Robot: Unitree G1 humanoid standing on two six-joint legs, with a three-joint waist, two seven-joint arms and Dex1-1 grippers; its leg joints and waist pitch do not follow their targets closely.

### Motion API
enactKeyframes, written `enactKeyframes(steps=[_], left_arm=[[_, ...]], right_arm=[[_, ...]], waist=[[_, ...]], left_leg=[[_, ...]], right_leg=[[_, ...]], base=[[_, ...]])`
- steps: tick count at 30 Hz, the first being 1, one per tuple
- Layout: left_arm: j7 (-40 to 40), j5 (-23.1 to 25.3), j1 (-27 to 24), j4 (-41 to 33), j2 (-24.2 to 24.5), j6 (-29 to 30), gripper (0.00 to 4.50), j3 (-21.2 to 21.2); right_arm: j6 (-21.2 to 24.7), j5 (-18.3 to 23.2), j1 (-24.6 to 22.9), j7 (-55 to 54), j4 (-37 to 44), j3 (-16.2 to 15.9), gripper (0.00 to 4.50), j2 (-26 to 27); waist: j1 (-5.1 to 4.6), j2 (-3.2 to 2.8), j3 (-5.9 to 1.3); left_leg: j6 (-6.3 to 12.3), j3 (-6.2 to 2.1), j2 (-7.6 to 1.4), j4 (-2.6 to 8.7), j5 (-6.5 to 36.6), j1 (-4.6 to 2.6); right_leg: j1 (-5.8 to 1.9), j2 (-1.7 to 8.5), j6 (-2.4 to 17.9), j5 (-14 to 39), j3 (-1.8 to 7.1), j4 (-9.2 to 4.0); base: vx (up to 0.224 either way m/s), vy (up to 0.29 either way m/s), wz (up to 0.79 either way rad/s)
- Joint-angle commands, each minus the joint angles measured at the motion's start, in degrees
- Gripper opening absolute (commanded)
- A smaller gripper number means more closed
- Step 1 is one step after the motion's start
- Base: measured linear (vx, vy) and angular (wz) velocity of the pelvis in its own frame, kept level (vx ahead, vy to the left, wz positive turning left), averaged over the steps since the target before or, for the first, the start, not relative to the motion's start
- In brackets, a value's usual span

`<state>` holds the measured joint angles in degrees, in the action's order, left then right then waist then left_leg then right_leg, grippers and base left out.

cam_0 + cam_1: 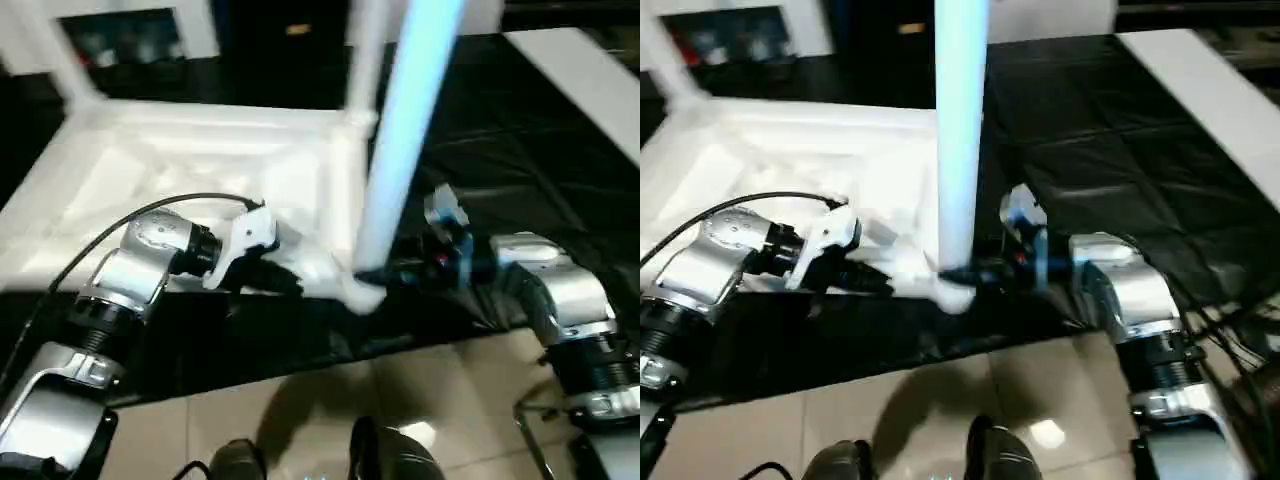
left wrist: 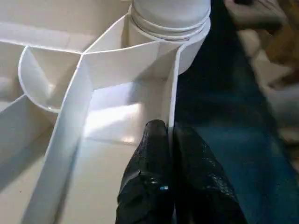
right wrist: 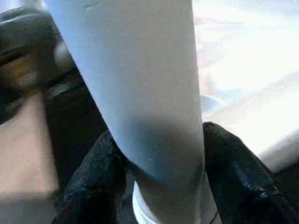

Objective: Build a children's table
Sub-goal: Rotate leg to tighten

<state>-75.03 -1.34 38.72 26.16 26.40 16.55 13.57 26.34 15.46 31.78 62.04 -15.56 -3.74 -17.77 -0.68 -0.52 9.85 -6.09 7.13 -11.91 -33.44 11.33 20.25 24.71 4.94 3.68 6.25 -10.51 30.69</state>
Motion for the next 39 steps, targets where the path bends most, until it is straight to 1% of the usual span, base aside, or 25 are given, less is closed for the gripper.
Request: enactKeyframes(steps=[1, 2, 3, 4, 5, 6, 7, 8, 10, 11, 12, 13, 14, 16, 19, 21, 23, 25, 26, 27, 28, 30, 32, 35, 39], left_arm=[[4.2, -2.2, 1.8, -3.2, -6.7, 3.8, 0.0, 1.6], [5.5, -1.9, 2.1, -3.0, -7.3, 4.5, 0.0, 1.3], [5.6, -1.9, 2.2, -2.9, -7.3, 4.5, 0.0, 1.2], [10.7, -0.8, 3.3, -1.9, -9.4, 7.1, 0.0, 0.0], [12.8, -0.6, 3.7, -1.7, -10.2, 8.4, 0.0, -0.6], [16.6, -0.4, 4.6, -0.9, -11.6, 10.0, 0.0, -1.7], [21.8, 0.0, 5.7, -0.2, -13.6, 12.1, 0.0, -3.2], [23.3, 0.1, 6.0, 0.1, -14.2, 12.5, 0.0, -3.7], [25.3, 0.4, 6.4, 0.3, -15.1, 13.3, 0.0, -4.3], [26.3, 0.7, 6.6, 0.2, -15.7, 13.9, 0.0, -4.7], [26.8, 1.2, 6.7, 0.1, -15.9, 13.6, 0.0, -4.7], [27.0, 1.3, 6.7, -0.3, -16.2, 13.9, 0.0, -4.8], [27.1, 1.3, 6.6, -0.5, -16.3, 14.0, 0.0, -4.8], [26.6, 1.7, 6.0, -1.5, -15.8, 13.8, 0.0, -4.4], [24.9, 2.0, 4.8, -2.5, -14.3, 12.1, 0.0, -3.6], [23.4, 1.9, 4.1, -3.0, -13.3, 11.2, 0.0, -3.2], [19.6, 2.0, 2.4, -4.3, -10.6, 9.8, 0.0, -1.9], [16.2, 2.0, 1.1, -4.9, -8.3, 7.6, 0.0, -1.1], [16.0, 1.9, 1.0, -4.9, -8.2, 7.5, 0.0, -1.1], [13.2, 1.7, 0.4, -4.8, -6.6, 4.6, 0.0, -0.6], [12.9, 1.7, 0.3, -4.8, -6.4, 4.2, 0.0, -0.5], [7.6, 0.8, -0.7, -4.9, -3.8, -1.0, 0.0, 0.3], [4.5, 0.8, -1.1, -4.9, -2.2, -3.4, 0.0, 1.2], [-1.3, -0.6, -1.4, -5.3, 0.2, -5.8, 0.0, 2.5], [-6.0, -1.7, -1.5, -5.9, 1.5, -6.6, 0.0, 3.3]], right_arm=[[6.0, 1.4, 2.4, -8.3, 1.2, -3.4, 2.06, 8.7], [6.9, 1.0, 2.8, -10.5, 1.0, -3.2, 2.06, 10.1], [6.9, 0.9, 2.8, -10.7, 1.0, -3.2, 2.06, 10.2], [9.0, -1.0, 3.7, -18.0, 0.3, -2.4, 2.06, 14.3], [9.8, -1.6, 4.1, -20.9, 0.0, -2.2, 2.06, 15.8], [10.3, -2.1, 4.7, -24.6, -0.8, -1.7, 2.06, 17.9], [10.3, -2.8, 5.6, -29.8, -2.3, -0.7, 2.06, 20.8], [9.9, -3.1, 5.9, -31.4, -3.0, -0.4, 2.06, 21.6], [8.9, -4.1, 6.2, -33.6, -3.7, -0.1, 2.06, 22.8], [8.5, -4.9, 6.2, -34.9, -3.8, 0.1, 2.41, 23.6], [7.5, -5.4, 6.0, -34.8, -3.5, -0.3, 2.62, 23.8], [7.2, -5.8, 5.6, -34.8, -2.9, -0.5, 2.76, 24.0], [7.1, -6.0, 5.3, -34.6, -2.5, -0.5, 2.78, 24.1], [5.7, -6.8, 3.9, -33.1, -0.9, -1.4, 2.99, 22.8], [4.1, -6.5, 2.3, -31.2, 0.8, -1.4, 3.25, 20.6], [2.7, -6.5, 1.4, -29.5, 1.7, -1.5, 3.32, 18.8], [-0.3, -6.5, -0.3, -25.0, 2.6, -1.1, 3.41, 14.3], [-2.9, -5.6, -1.4, -19.8, 2.9, -0.4, 3.69, 10.4], [-3.2, -5.5, -1.5, -19.4, 2.9, -0.4, 3.74, 10.1], [-4.6, -4.8, -2.1, -15.0, 3.2, -0.2, 3.78, 7.5], [-4.7, -4.8, -2.1, -14.6, 3.3, -0.1, 3.87, 7.2], [-7.3, -4.1, -2.9, -6.8, 3.3, -0.3, 3.97, 2.6], [-7.9, -3.2, -3.1, -2.7, 3.0, -0.1, 4.17, 0.7], [-8.5, -0.8, -3.2, 5.0, 2.7, -1.0, 4.41, -3.4], [-8.7, -0.8, -2.8, 10.2, 1.7, -2.6, 4.47, -6.7]], waist=[[0.14, 0.12, -4.32], [-0.56, -0.04, -4.25], [-0.88, -0.1, -4.23], [-1.26, -0.24, -4.24], [-1.8, -0.4, -4.05], [-2.23, -0.43, -3.97], [-2.4, -0.46, -4.04], [-2.65, -0.53, -4.28], [-2.66, -0.48, -4.36], [-2.52, -0.41, -4.46], [-2.33, -0.28, -4.56], [-2.28, -0.23, -4.54], [-2.09, -0.21, -4.59], [-1.86, -0.27, -4.52], [-1.15, -0.14, -4.82], [-0.9, -0.4, -4.88], [-0.58, -0.33, -5.02], [-0.54, -0.38, -5.02], [-0.54, -0.38, -5.02], [-0.29, -0.36, -4.88], [-0.18, -0.36, -4.93], [0.24, -0.37, -4.82], [0.3, -0.37, -4.76], [0.82, -0.24, -4.71], [2.1, -0.33, -4.91]], left_leg=[[3.21, 0.25, 0.62, 3.24, 9.8, 1.3], [3.32, 0.24, 0.55, 3.31, 10.2, 1.02], [3.42, 0.16, 0.54, 3.28, 10.3, 1.14], [3.75, 0.17, 0.49, 3.34, 10.7, 0.82], [3.62, 0.17, 0.38, 3.38, 11.2, 0.71], [3.41, 0.24, 0.5, 3.28, 11.8, 0.55], [3.4, 0.2, 0.51, 3.24, 12.0, 0.43], [3.69, 0.2, 0.45, 3.23, 11.4, 0.51], [5.02, 0.23, 0.32, 3.42, 10.3, 0.69], [5.72, 0.46, 0.3, 3.43, 9.2, 0.55], [6.35, 0.65, 0.42, 3.43, 7.9, 0.64], [6.73, 0.62, 0.37, 3.52, 7.2, 0.81], [7.29, 0.62, 0.25, 3.56, 6.9, 0.7], [7.57, 0.71, 0.38, 3.5, 6.9, 0.8], [8.23, 0.73, 0.4, 3.5, 4.7, 1.12], [8.82, 0.69, 0.18, 3.49, 3.0, 1.11], [9.35, 0.65, -0.01, 3.47, 2.8, 1.13], [10.55, 0.74, -0.2, 3.48, 2.7, 1.01], [10.55, 0.74, -0.2, 3.48, 2.7, 1.01], [10.8, 0.78, -0.24, 3.54, 3.0, 0.91], [10.79, 0.78, -0.25, 3.54, 3.2, 0.85], [10.3, 0.75, -0.38, 3.64, 4.7, 0.72], [10.23, 0.82, -0.5, 3.7, 4.9, 0.69], [9.94, 0.88, -0.61, 3.78, 5.5, 0.5], [9.87, 0.96, -1.03, 3.77, 3.6, 0.36]], right_leg=[[-5.7, 3.08, -4.2, 35.5, 1.59, -5.99], [-5.36, 3.06, -3.5, 34.5, 1.5, -6.17], [-5.47, 2.93, -3.3, 34.1, 1.4, -6.07], [-5.31, 2.97, -2.9, 33.3, 1.48, -6.15], [-4.95, 3.1, -1.7, 33.0, 1.61, -6.09], [-4.82, 3.01, -1.5, 33.4, 1.46, -6.25], [-4.84, 3.11, -1.3, 33.4, 1.37, -6.12], [-4.96, 3.31, -0.7, 32.2, 1.57, -5.96], [-5.01, 3.31, 0.8, 28.7, 2.06, -5.42], [-4.75, 3.26, 1.8, 26.9, 2.44, -5.13], [-4.81, 3.29, 2.9, 25.2, 2.83, -4.76], [-4.94, 3.22, 3.4, 24.5, 2.94, -4.53], [-4.81, 3.2, 3.8, 24.5, 3.07, -4.43], [-4.79, 3.26, 4.0, 24.6, 3.28, -4.35], [-5.1, 3.29, 4.1, 22.6, 3.49, -3.88], [-5.08, 3.17, 5.2, 19.9, 3.58, -3.52], [-5.28, 3.19, 5.6, 18.5, 3.65, -3.27], [-5.15, 3.18, 6.7, 16.8, 3.85, -3.03], [-5.15, 3.18, 6.7, 16.8, 3.85, -3.03], [-5.07, 3.22, 7.1, 17.3, 3.87, -3.15], [-5.1, 3.18, 7.1, 17.6, 3.88, -3.14], [-5.04, 3.3, 6.9, 19.3, 3.9, -3.35], [-4.99, 3.3, 6.9, 19.4, 4.09, -3.22], [-4.89, 3.36, 7.1, 20.3, 4.14, -3.32], [-4.74, 3.36, 8.2, 18.3, 4.37, -2.88]], base=[[0.0, 0.0, 0.0], [0.0, 0.0, 0.0], [0.0, 0.0, 0.0], [0.0, 0.0, 0.0], [0.0, 0.0, 0.0], [0.0, 0.0, 0.0], [0.0, 0.0, 0.0], [0.0, 0.0, 0.0], [0.0, 0.0, 0.0], [0.0, 0.0, 0.0], [0.0, 0.0, 0.0], [0.0, 0.0, 0.0], [0.0, 0.0, 0.0], [0.0, 0.0, 0.0], [0.0, 0.0, 0.0], [0.0, 0.0, 0.0], [0.0, 0.0, 0.0], [0.0, 0.0, 0.0], [0.0, 0.0, 0.0], [0.0, 0.0, 0.0], [0.0, 0.0, 0.0], [0.0, 0.0, 0.0], [0.0, 0.0, 0.0], [0.0, 0.0, 0.0], [0.0, 0.0, 0.0]])
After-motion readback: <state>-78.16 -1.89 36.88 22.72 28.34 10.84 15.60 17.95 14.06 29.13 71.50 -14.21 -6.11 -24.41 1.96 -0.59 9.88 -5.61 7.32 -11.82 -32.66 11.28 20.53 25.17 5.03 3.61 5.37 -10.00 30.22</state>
